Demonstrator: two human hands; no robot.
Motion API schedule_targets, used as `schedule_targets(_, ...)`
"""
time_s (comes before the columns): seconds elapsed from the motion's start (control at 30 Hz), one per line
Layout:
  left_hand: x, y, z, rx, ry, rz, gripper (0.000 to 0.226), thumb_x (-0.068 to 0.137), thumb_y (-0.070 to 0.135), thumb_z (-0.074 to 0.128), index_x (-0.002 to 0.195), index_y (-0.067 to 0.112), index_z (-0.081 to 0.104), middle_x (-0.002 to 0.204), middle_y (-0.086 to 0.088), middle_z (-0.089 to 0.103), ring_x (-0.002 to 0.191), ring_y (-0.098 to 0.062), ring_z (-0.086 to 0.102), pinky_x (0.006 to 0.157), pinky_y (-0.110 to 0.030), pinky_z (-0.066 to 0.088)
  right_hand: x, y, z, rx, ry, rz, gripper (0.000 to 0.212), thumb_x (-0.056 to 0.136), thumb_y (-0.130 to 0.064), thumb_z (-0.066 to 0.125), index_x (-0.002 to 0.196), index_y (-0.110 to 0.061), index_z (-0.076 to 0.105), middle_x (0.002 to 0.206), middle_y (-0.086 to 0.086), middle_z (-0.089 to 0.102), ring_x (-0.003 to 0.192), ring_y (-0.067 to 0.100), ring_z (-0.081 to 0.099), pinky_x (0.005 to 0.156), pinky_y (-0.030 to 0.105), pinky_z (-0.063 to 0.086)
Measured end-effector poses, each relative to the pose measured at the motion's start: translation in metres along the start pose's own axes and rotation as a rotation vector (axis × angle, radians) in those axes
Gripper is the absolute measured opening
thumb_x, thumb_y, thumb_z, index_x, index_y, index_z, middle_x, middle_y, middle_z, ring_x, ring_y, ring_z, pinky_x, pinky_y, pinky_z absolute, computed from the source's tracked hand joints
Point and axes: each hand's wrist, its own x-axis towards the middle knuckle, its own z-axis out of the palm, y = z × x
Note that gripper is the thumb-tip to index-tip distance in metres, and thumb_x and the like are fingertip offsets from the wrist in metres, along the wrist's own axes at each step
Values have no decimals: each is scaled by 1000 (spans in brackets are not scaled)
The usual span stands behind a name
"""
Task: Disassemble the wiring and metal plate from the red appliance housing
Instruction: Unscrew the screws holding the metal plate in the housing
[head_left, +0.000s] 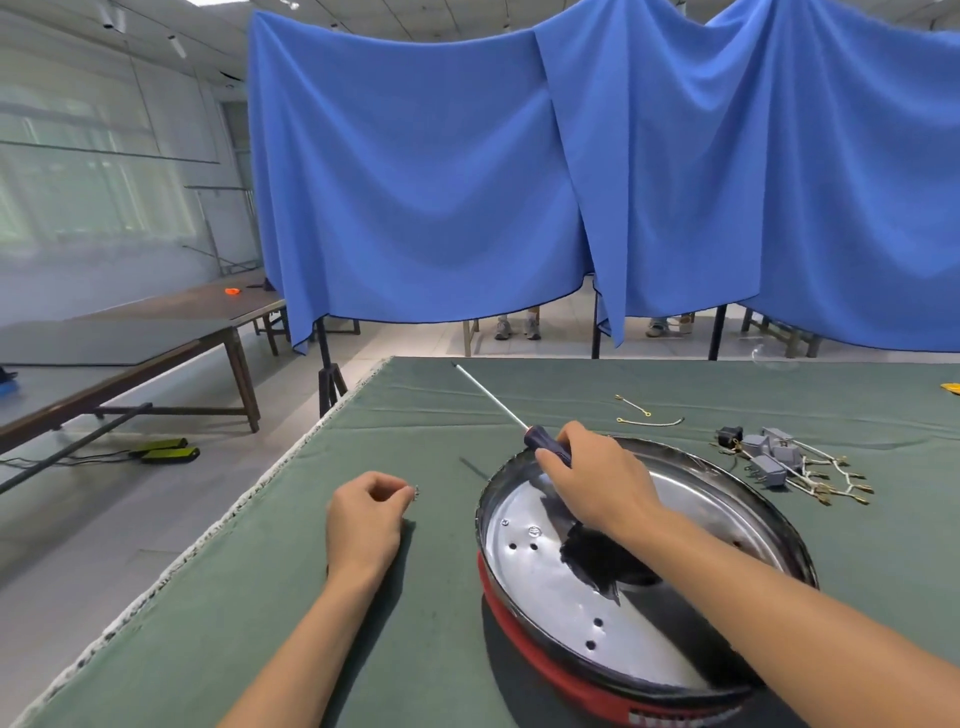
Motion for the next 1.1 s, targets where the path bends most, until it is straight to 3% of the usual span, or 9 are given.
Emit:
schedule_targets(0.23, 9, -2, 3, 127, -23, 4, 15, 76, 8, 72, 67, 20, 68, 65, 7, 64, 70, -13, 63, 66, -23, 42, 2, 4, 5, 21, 1, 2, 21, 94, -43, 44, 88, -23, 47, 71, -10, 52, 62, 14, 48, 51, 28, 29)
schedule_targets(0.53, 9, -5, 9, 321, -48, 39, 13, 76, 9, 67, 72, 20, 71, 81, 0, 70, 88, -21, 62, 74, -27, 47, 0, 4, 4, 33, -9, 8, 21, 94, -43, 45, 91, -23, 48, 72, -9, 53, 62, 9, 48, 49, 25, 28)
schedule_targets(0.73, 6, -5, 4, 255, -64, 38, 26, 76, 2, 65, 99, 13, 68, 84, 0, 64, 90, -23, 58, 78, -26, 43, -1, 3, 1, 43, -30, 3, 21, 94, -43, 44, 92, -22, 47, 73, -9, 53, 65, 13, 50, 50, 27, 29)
schedule_targets(0.83, -6, 3, -1, 244, -7, 85, 23, 78, 1, 60, 94, 15, 68, 94, -5, 60, 87, -20, 56, 76, -25, 40, -2, 2, 0, 50, -50, 7, 21, 95, -43, 43, 92, -22, 47, 74, -8, 54, 68, 17, 52, 52, 29, 30)
schedule_targets(0.9, -18, 17, -3, 198, -2, 119, 18, 79, 3, 58, 86, 17, 67, 88, -1, 62, 83, -17, 58, 71, -24, 40, -2, 1, -2, 59, -66, 17, 23, 95, -43, 43, 92, -21, 48, 75, -7, 55, 71, 19, 53, 53, 30, 31)
schedule_targets(1.0, -37, 46, -3, 49, -113, 67, 11, 83, 17, 60, 73, 19, 65, 73, 4, 66, 71, -17, 60, 65, -29, 51, -2, 1, -5, 107, -83, 53, 28, 95, -45, 42, 90, -19, 49, 80, -1, 62, 76, 23, 57, 60, 33, 38)
schedule_targets(1.1, -52, 72, -1, 37, -326, -20, 25, 80, 42, 62, 77, 17, 64, 77, -2, 68, 74, -23, 66, 65, -43, 58, -2, 2, -11, 244, -58, 94, 30, 95, -46, 40, 89, -18, 49, 84, 0, 69, 73, 24, 65, 72, 37, 49)
